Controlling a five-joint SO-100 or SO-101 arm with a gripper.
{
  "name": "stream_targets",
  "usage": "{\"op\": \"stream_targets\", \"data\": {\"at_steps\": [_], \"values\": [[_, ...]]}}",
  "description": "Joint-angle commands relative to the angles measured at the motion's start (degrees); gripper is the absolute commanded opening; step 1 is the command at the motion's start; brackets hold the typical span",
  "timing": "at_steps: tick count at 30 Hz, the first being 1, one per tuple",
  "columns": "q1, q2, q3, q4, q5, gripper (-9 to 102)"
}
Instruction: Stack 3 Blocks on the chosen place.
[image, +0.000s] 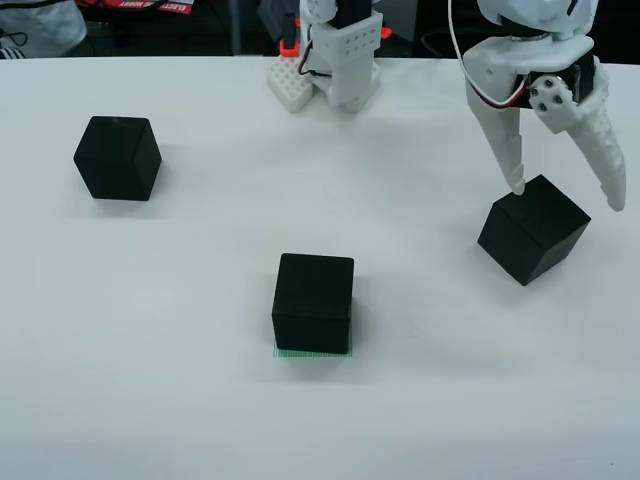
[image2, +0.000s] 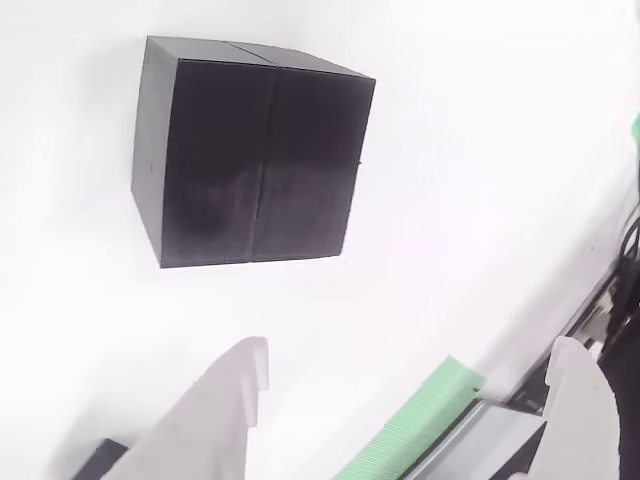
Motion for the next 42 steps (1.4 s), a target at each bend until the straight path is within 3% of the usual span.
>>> {"op": "stream_targets", "data": {"at_steps": [1,17,21,42], "values": [[-1.76,0.26,-0.26,1.67,5.71,34],[-5.8,0.7,8.09,1.85,7.38,36],[-5.8,-0.53,8.09,1.23,7.38,41],[-5.45,-13.71,0.62,-6.5,7.38,42]]}}
